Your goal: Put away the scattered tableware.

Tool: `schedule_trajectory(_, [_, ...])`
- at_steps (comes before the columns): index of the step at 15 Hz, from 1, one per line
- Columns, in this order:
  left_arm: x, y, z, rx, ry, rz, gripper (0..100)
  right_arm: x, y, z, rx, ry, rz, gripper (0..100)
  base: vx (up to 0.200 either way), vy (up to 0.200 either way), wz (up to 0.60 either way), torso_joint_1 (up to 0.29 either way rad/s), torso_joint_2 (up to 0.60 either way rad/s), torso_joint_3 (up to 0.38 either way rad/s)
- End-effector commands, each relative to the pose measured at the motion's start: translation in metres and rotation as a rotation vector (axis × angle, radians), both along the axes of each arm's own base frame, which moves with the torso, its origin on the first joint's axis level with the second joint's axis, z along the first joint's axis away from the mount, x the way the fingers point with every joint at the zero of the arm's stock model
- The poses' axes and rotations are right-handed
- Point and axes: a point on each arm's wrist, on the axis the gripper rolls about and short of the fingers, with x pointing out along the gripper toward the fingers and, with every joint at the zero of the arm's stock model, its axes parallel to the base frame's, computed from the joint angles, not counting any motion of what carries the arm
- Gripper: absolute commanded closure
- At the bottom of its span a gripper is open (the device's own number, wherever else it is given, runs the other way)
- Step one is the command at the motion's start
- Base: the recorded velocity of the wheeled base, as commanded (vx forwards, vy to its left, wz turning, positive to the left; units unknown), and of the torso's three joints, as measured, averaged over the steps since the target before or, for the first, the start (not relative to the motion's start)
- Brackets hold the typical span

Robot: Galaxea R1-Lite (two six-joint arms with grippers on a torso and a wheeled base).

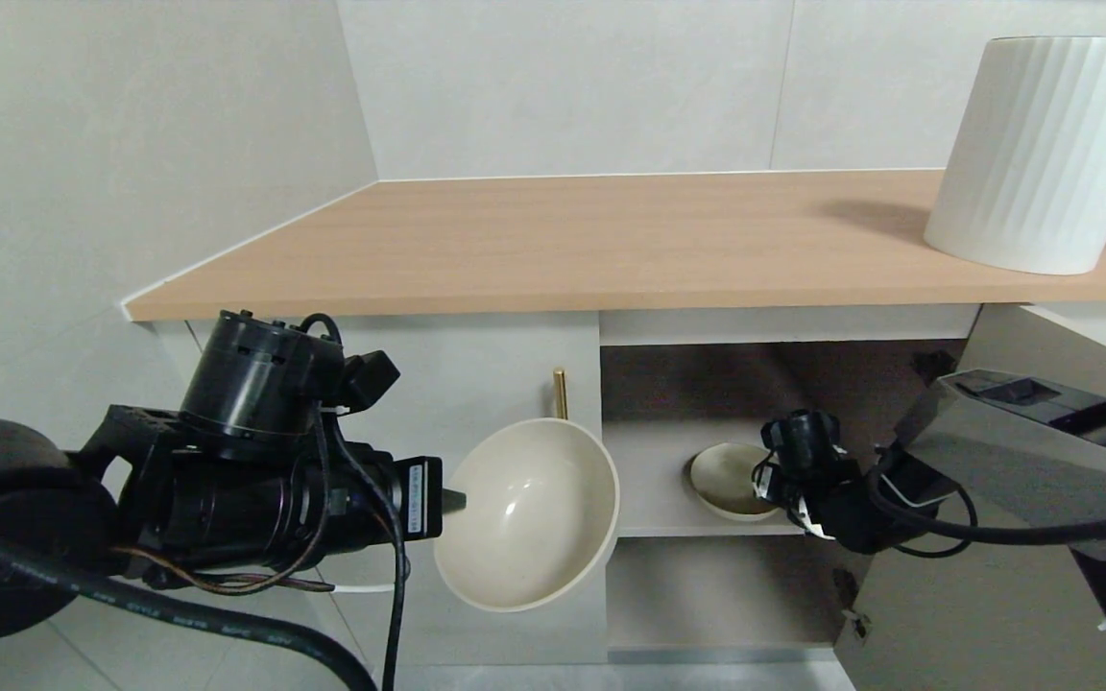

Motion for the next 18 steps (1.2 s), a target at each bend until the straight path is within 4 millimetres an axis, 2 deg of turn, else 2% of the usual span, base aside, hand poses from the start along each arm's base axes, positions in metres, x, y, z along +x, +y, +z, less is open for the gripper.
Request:
schedule_trajectory(1, [0.001,0.0,0.0,0.0,0.002,0.0,100,0.001,0.001,-0.001,0.0,-0.001,0.001,100,0.0,0.0,0.0,0.0,0.0,0.0])
schedule_trajectory(7, [0.001,0.0,-0.002,0.003,0.006,0.001,100,0.004,0.004,0.001,-0.007,-0.016,-0.007,100,0.0,0.0,0.0,0.0,0.0,0.0])
schedule_trajectory(8, [0.001,-0.001,-0.002,0.003,0.008,0.0,100,0.005,0.004,0.001,-0.01,-0.021,-0.013,0,0.0,0.0,0.0,0.0,0.0,0.0])
schedule_trajectory(13, [0.002,-0.001,-0.003,0.004,0.01,0.0,100,0.001,0.006,0.007,-0.011,-0.024,-0.007,0,0.0,0.0,0.0,0.0,0.0,0.0])
schedule_trajectory(16, [0.0,-0.01,-0.006,0.011,0.017,-0.029,100,-0.023,0.012,0.03,0.021,-0.003,0.074,0,0.0,0.0,0.0,0.0,0.0,0.0])
schedule_trajectory(18, [-0.007,-0.025,-0.01,0.021,0.033,-0.092,100,-0.058,0.026,0.063,0.094,0.009,0.232,0,0.0,0.0,0.0,0.0,0.0,0.0])
